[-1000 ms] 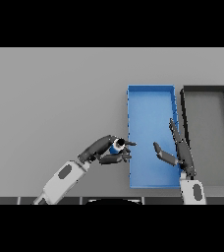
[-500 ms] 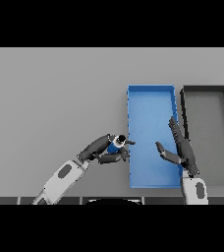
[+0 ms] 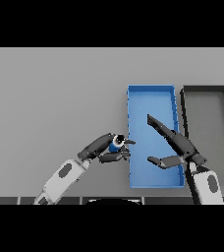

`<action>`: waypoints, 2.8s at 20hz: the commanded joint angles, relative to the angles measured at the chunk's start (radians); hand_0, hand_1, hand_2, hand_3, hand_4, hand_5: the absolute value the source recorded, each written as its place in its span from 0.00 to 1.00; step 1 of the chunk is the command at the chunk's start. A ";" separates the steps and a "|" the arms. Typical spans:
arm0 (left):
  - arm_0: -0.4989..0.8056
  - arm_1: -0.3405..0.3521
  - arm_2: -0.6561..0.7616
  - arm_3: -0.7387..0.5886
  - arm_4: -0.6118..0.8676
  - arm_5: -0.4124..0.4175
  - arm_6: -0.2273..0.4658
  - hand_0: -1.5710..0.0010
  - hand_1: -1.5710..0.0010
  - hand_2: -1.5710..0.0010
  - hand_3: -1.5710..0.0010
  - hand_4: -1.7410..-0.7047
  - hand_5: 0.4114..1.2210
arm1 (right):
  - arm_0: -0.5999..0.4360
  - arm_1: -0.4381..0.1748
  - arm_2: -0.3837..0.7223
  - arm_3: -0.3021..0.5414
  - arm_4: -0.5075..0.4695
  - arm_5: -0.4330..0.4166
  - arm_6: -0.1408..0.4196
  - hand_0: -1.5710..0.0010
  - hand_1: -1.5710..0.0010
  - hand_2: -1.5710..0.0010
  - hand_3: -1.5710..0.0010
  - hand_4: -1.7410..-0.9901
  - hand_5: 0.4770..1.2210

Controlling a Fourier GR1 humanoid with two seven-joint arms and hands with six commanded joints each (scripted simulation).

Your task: Pick up the blue pipe and place it into the blue bin.

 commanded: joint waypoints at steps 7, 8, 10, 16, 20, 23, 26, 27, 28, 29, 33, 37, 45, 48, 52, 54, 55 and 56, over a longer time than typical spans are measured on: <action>0.001 0.002 0.002 0.012 -0.011 -0.010 0.003 0.00 0.00 0.00 0.09 0.01 1.00 | -0.194 -0.024 0.100 -0.033 -0.057 0.051 0.133 1.00 1.00 1.00 1.00 0.58 0.07; 0.002 -0.006 -0.001 0.012 -0.010 -0.013 0.000 0.00 0.00 0.00 0.09 0.01 1.00 | -0.229 -0.016 0.114 -0.010 -0.047 0.063 0.144 1.00 1.00 1.00 1.00 0.58 0.07; 0.008 -0.003 0.003 0.006 -0.003 -0.020 -0.007 0.00 0.00 0.00 0.08 0.01 1.00 | -0.264 -0.005 0.139 0.004 -0.048 0.088 0.150 1.00 1.00 1.00 1.00 0.61 0.07; -0.020 -0.005 0.030 0.047 0.016 -0.058 -0.011 0.00 0.00 0.00 0.04 0.01 1.00 | -0.381 0.071 0.204 0.080 -0.028 0.097 0.215 1.00 1.00 1.00 1.00 0.69 0.06; -0.014 -0.013 0.024 0.034 0.020 -0.070 0.002 0.00 0.00 0.00 0.04 0.01 1.00 | -0.447 0.114 0.215 0.148 -0.021 0.100 0.240 1.00 1.00 0.98 1.00 0.69 0.05; -0.002 -0.004 0.031 0.027 0.042 -0.098 -0.015 0.00 0.00 0.00 0.11 0.02 1.00 | -0.482 0.142 0.232 0.197 -0.028 0.135 0.233 0.97 0.95 0.93 0.97 0.63 0.06; -0.039 0.027 0.007 0.027 -0.081 -0.059 0.036 0.37 0.43 0.44 0.53 0.15 1.00 | -0.521 0.162 0.249 0.222 -0.023 0.154 0.247 0.70 0.68 0.68 0.76 0.47 0.08; -0.037 0.013 0.000 0.021 -0.094 -0.044 0.023 0.44 0.47 0.49 0.58 0.13 1.00 | -0.521 0.167 0.258 0.217 -0.025 0.164 0.243 0.56 0.54 0.55 0.64 0.38 0.10; -0.030 0.018 0.003 0.016 -0.092 -0.044 0.012 0.43 0.45 0.46 0.58 0.10 1.00 | -0.515 0.164 0.260 0.209 -0.046 0.166 0.249 0.44 0.44 0.44 0.55 0.32 0.13; -0.023 0.007 0.013 0.016 -0.070 -0.045 -0.012 0.34 0.36 0.37 0.60 0.08 0.96 | -0.505 0.168 0.266 0.211 -0.071 0.164 0.272 0.36 0.35 0.35 0.47 0.27 0.17; 0.014 -0.021 0.035 0.004 0.014 -0.059 -0.024 0.14 0.15 0.15 0.66 0.03 0.99 | -0.521 0.204 0.256 0.233 -0.077 0.126 0.264 0.15 0.14 0.14 0.19 0.37 0.56; -0.014 -0.007 0.035 0.022 -0.010 -0.063 -0.026 0.06 0.07 0.06 0.65 0.01 0.99 | -0.491 0.206 0.262 0.202 0.023 0.151 0.178 0.06 0.06 0.06 0.08 0.37 0.82; -0.022 0.030 0.015 0.020 -0.044 -0.130 -0.026 0.50 0.59 0.58 0.83 0.47 1.00 | -0.453 0.259 0.236 0.173 0.002 0.196 0.245 0.01 0.01 0.01 0.01 0.35 0.97; -0.027 0.038 0.026 0.024 -0.072 -0.171 -0.042 0.74 0.79 0.79 0.91 0.67 0.87 | -0.433 0.280 0.216 0.157 0.003 0.209 0.259 0.01 0.01 0.01 0.01 0.34 0.98; -0.034 0.028 0.035 0.048 -0.121 -0.138 -0.020 0.90 0.91 0.91 0.96 0.83 0.53 | -0.428 0.317 0.202 0.162 0.014 0.215 0.264 0.00 0.00 0.00 0.00 0.34 0.99; -0.034 0.020 0.032 0.053 -0.136 -0.119 -0.015 0.93 0.95 0.94 0.98 0.87 0.42 | -0.424 0.320 0.193 0.152 0.015 0.220 0.269 0.00 0.00 0.00 0.00 0.34 1.00; -0.033 0.020 0.032 0.052 -0.142 -0.110 -0.025 0.95 0.96 0.96 0.98 0.88 0.38 | -0.425 0.322 0.185 0.150 0.022 0.224 0.267 0.00 0.00 0.00 0.00 0.34 1.00; -0.020 0.028 0.034 0.047 -0.131 -0.115 -0.039 0.96 0.96 0.96 0.99 0.88 0.34 | -0.423 0.330 0.185 0.145 0.024 0.222 0.272 0.00 0.00 0.00 0.00 0.34 1.00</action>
